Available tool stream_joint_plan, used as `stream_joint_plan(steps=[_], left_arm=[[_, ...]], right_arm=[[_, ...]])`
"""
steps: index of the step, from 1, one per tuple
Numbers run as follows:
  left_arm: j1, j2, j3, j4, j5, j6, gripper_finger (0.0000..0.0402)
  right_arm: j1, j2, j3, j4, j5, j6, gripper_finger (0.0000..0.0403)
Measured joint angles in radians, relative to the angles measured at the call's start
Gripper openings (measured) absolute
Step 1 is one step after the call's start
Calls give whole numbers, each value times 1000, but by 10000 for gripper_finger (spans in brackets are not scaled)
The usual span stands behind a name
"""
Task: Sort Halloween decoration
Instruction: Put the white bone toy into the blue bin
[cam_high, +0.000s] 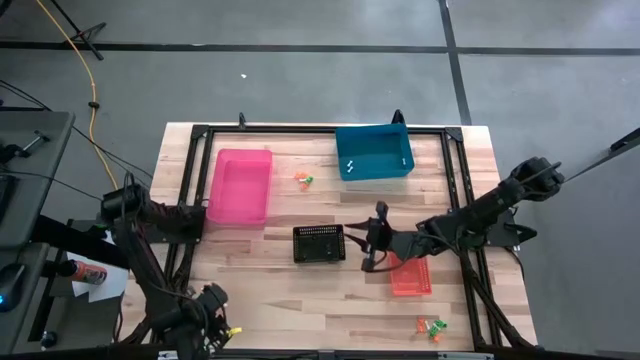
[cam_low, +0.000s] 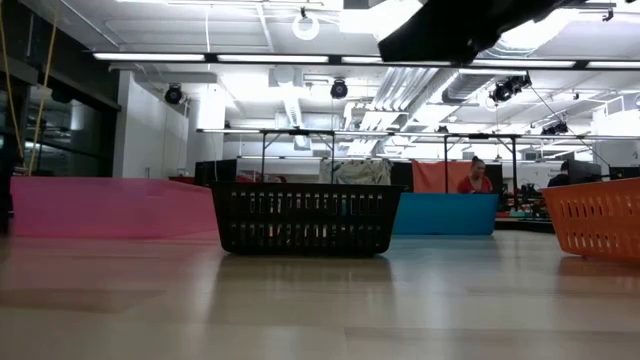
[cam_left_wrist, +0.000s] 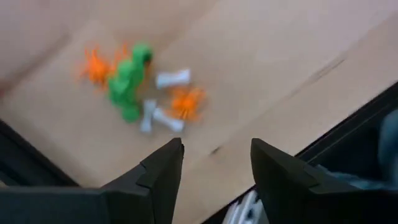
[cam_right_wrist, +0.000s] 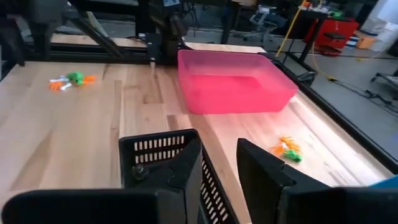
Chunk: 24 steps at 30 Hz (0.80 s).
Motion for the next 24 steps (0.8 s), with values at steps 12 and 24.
stream_joint_plan(steps=[12,24], left_arm=[[-19,0,-109,61,51,68,177],[-29,0,-110,59,55,215,177]], right_arm=[[-57,0,0,-4,-105,28,97],[-57,0,0,-19,-105,29,97]])
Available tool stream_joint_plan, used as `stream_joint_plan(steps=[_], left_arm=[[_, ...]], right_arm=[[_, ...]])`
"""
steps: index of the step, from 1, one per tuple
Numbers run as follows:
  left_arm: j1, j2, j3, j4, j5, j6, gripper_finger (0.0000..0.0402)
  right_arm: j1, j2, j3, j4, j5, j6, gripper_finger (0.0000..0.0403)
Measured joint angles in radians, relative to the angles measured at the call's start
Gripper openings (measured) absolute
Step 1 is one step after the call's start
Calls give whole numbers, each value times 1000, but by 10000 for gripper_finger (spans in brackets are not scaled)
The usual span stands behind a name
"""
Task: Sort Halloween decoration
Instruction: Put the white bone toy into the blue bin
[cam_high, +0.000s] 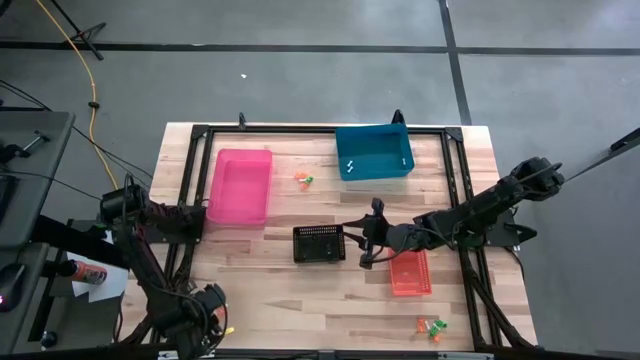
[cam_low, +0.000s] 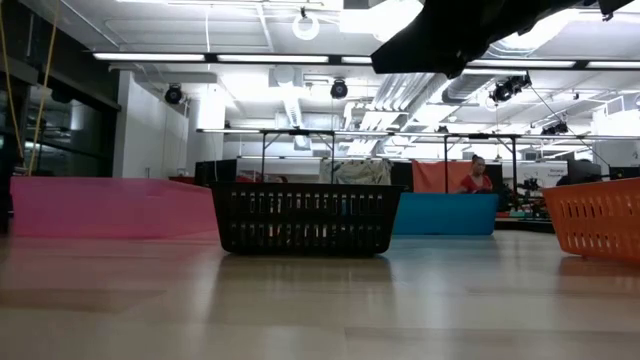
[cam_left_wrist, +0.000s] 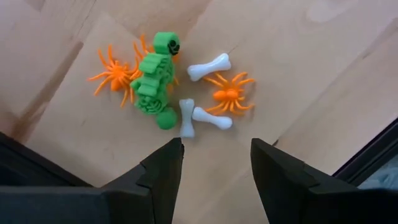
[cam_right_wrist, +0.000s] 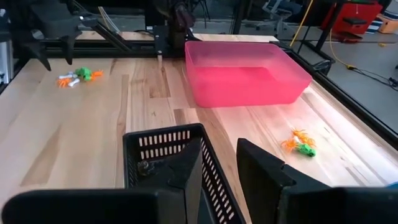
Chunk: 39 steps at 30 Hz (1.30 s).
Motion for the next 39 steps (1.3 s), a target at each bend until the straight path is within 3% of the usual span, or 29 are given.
stream_joint_plan(steps=[13,24,39], left_arm=[[-30,79,0,-36,12,171,177],[-29,95,3,-58,-19,188,174],[-5,96,0,-3,-33,249,81]], right_arm=[[0,0,0,-2,0,1,97],[0,0,0,-2,0,1,97],[0,0,0,-2,0,1,97]])
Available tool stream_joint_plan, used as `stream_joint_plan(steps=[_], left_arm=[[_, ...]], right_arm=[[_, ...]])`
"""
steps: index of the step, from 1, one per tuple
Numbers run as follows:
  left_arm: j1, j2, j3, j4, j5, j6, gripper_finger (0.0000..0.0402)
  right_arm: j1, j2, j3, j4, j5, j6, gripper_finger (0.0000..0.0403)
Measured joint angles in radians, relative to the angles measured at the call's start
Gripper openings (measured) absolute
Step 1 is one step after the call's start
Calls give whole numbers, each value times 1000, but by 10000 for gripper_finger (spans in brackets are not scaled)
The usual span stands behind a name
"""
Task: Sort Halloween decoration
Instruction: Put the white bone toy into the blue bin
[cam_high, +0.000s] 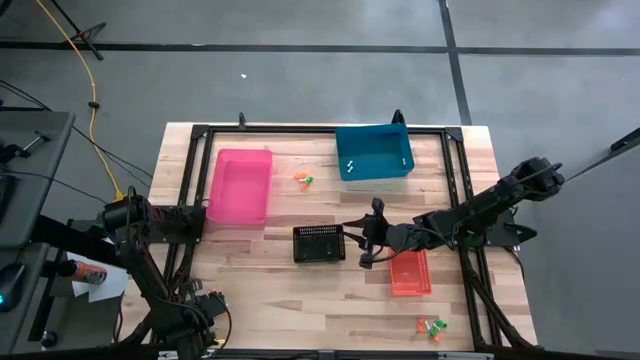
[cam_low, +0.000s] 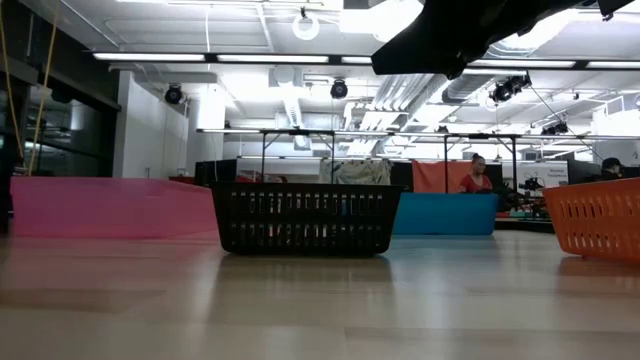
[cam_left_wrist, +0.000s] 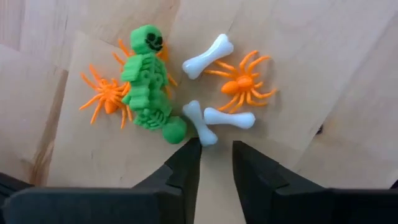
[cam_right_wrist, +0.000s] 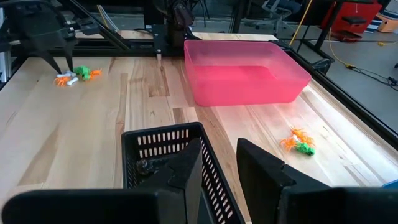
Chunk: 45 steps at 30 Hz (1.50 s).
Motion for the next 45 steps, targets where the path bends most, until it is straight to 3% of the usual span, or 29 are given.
stream_joint_plan(steps=[8,15,26,45], left_arm=[[32,1,0,7,-3,-10,65],[52,1,0,8,53,-46,64],[58,-61,-3,3,47,-243,65],[79,-67,-1,6,-1,-309,137]], right_arm=[[0,0,0,-8,0,0,97],[0,0,0,-36,0,42,97],[0,0,0,-44,0,49,97],[0,0,0,-64,0,49,97]])
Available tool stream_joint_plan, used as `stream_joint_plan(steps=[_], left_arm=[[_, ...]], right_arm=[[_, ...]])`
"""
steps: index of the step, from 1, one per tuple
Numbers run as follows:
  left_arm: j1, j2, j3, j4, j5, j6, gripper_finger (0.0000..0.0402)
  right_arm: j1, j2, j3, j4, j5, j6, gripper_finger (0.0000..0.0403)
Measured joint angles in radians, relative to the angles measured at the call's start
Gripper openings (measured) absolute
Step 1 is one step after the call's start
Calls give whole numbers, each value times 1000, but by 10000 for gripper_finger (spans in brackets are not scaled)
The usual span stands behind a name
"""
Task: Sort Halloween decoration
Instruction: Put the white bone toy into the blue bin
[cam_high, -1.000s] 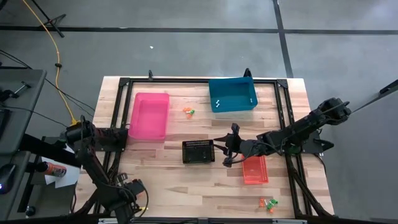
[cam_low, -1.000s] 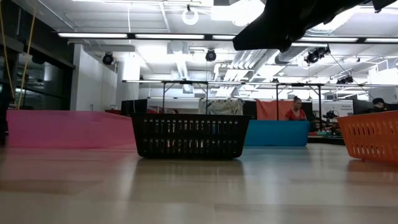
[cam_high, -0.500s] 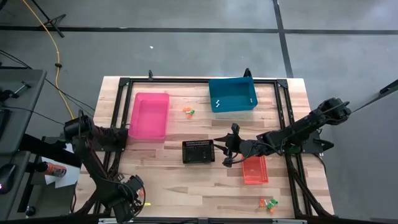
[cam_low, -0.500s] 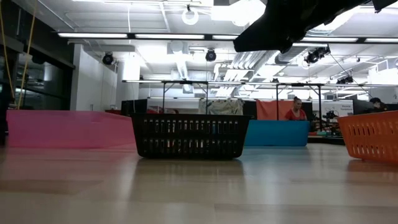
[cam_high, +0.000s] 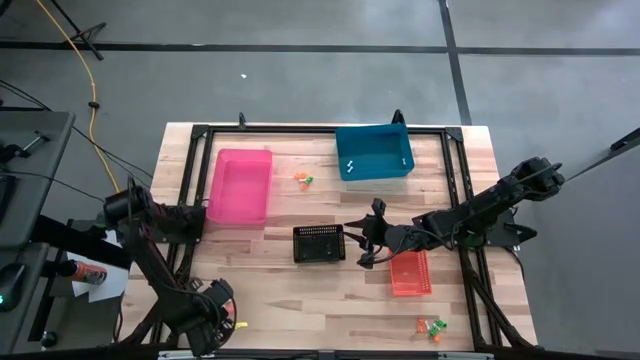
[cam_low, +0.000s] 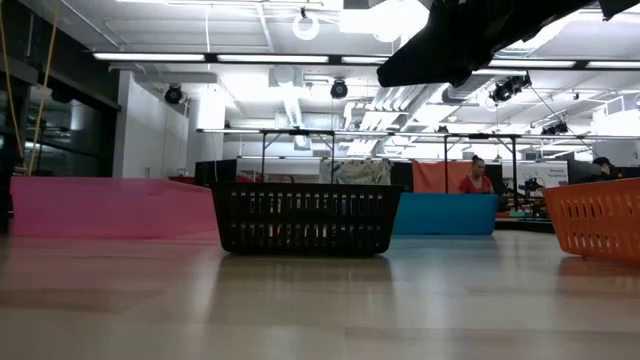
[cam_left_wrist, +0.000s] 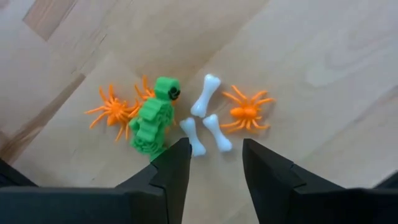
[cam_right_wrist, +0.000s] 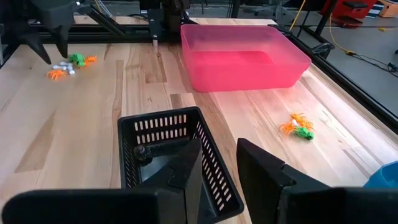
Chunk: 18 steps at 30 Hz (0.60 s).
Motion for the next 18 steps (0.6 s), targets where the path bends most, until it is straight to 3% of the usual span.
stream_joint_plan(steps=[18], left_arm=[[-1,31,0,-38,4,-70,138]], right_arm=[[0,0,0,0,0,3,97]])
